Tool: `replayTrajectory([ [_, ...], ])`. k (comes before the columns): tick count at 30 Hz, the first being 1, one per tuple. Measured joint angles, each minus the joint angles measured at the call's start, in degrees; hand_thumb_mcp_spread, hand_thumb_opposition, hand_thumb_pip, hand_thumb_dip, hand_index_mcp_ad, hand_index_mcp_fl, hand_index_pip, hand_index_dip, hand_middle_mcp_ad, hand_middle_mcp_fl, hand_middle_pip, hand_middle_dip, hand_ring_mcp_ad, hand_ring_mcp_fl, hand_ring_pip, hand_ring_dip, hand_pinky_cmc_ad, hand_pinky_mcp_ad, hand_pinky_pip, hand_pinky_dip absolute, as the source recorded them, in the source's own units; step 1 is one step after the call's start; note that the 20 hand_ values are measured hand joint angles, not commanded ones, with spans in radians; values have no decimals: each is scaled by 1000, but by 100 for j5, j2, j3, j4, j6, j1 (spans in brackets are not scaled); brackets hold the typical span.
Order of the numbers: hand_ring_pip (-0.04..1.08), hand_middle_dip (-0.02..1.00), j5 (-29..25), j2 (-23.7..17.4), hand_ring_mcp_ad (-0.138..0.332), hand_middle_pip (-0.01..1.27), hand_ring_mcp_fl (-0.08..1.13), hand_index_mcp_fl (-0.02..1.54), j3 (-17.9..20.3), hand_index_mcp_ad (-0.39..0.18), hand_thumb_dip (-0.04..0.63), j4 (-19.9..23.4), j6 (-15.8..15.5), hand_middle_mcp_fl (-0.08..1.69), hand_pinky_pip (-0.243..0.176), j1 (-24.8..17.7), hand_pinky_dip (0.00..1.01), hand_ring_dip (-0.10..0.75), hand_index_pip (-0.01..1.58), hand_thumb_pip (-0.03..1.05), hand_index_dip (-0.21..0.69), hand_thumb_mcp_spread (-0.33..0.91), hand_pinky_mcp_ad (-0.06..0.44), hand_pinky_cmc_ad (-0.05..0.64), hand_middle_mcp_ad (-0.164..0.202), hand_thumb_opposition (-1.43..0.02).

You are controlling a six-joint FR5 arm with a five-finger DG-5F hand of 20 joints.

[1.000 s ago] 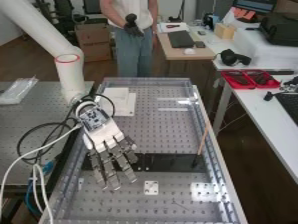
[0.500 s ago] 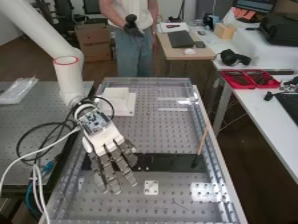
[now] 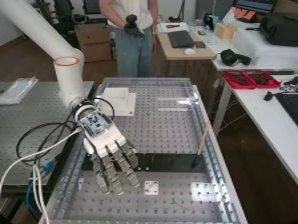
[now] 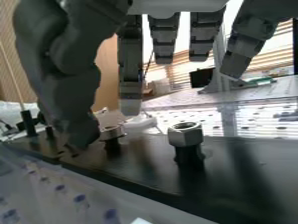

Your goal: Grab the bearing and place it in the white container

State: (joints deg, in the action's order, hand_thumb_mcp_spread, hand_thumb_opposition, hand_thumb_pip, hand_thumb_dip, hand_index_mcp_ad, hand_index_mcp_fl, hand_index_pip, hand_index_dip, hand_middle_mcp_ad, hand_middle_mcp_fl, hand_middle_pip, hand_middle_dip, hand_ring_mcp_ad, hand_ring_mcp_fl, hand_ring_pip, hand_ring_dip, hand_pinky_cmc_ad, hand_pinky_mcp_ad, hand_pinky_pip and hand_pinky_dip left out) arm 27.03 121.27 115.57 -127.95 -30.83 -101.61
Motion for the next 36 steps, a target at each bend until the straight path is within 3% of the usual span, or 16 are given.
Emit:
replayTrajectory([
  [16,87,126,54,-9,178,136,-2,159,29,-37,284,74,-69,-3,-89,16,321,59,1456,562,164,400,305,396,91,-836],
  [36,87,126,148,9,178,136,-2,175,-28,-40,281,-74,-49,-3,-89,40,321,59,1452,565,148,401,304,387,94,-840],
])
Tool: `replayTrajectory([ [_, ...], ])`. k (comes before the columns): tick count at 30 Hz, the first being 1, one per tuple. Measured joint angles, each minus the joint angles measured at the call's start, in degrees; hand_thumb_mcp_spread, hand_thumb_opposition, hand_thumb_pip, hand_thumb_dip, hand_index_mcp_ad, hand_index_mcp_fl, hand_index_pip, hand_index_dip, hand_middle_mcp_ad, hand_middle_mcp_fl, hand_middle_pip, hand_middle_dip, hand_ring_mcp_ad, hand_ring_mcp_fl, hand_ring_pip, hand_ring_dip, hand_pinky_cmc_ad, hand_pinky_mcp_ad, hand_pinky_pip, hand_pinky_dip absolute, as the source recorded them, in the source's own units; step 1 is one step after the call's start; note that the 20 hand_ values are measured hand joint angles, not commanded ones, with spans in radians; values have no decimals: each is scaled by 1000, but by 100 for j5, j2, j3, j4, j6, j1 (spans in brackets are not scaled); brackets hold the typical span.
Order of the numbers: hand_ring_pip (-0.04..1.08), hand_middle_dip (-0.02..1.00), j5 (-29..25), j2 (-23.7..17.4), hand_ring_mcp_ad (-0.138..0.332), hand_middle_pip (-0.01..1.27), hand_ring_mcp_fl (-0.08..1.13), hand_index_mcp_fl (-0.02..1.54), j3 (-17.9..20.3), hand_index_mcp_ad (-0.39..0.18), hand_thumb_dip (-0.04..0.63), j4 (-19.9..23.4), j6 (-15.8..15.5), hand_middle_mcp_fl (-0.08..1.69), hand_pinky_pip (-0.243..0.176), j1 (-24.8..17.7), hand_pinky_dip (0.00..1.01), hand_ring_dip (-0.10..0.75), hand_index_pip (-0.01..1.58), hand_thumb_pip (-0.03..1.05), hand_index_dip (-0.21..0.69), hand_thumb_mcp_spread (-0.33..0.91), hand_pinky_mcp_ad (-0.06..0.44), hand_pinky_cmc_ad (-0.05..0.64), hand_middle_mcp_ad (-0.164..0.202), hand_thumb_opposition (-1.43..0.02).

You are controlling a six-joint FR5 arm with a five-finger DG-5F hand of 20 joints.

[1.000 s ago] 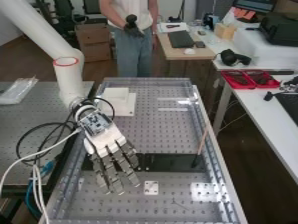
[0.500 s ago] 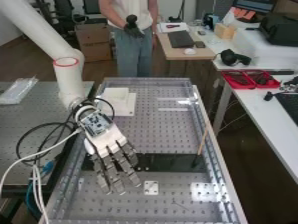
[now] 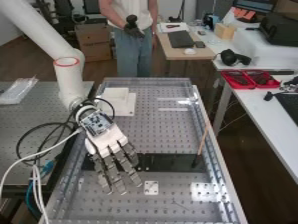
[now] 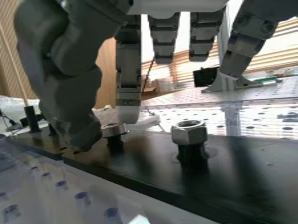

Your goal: Grab the bearing and place it in the white container

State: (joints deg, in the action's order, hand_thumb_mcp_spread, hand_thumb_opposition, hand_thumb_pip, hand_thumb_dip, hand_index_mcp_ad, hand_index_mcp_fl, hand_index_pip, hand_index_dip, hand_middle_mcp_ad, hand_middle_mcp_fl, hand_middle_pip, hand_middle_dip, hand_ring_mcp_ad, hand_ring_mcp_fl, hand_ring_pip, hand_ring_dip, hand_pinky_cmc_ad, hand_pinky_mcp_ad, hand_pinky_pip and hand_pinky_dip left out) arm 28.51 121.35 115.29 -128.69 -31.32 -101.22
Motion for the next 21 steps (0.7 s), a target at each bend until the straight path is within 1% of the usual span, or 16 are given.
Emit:
replayTrajectory([
  [3,87,126,15,1,178,136,-2,175,-2,-40,281,1,-15,-7,-89,8,321,59,1452,565,148,403,304,387,91,-843],
  [6,87,126,35,5,178,136,-2,175,-4,-52,281,7,-35,-3,-89,18,321,59,1452,565,148,403,304,386,91,-843],
  [18,91,126,82,12,178,136,-2,175,-10,-52,281,-16,-16,-7,-89,60,321,59,1452,565,148,403,300,386,91,-843],
  [21,87,126,92,12,180,136,-2,204,-13,-52,281,-25,-17,-7,-89,65,318,59,1449,565,143,403,304,386,91,-843],
])
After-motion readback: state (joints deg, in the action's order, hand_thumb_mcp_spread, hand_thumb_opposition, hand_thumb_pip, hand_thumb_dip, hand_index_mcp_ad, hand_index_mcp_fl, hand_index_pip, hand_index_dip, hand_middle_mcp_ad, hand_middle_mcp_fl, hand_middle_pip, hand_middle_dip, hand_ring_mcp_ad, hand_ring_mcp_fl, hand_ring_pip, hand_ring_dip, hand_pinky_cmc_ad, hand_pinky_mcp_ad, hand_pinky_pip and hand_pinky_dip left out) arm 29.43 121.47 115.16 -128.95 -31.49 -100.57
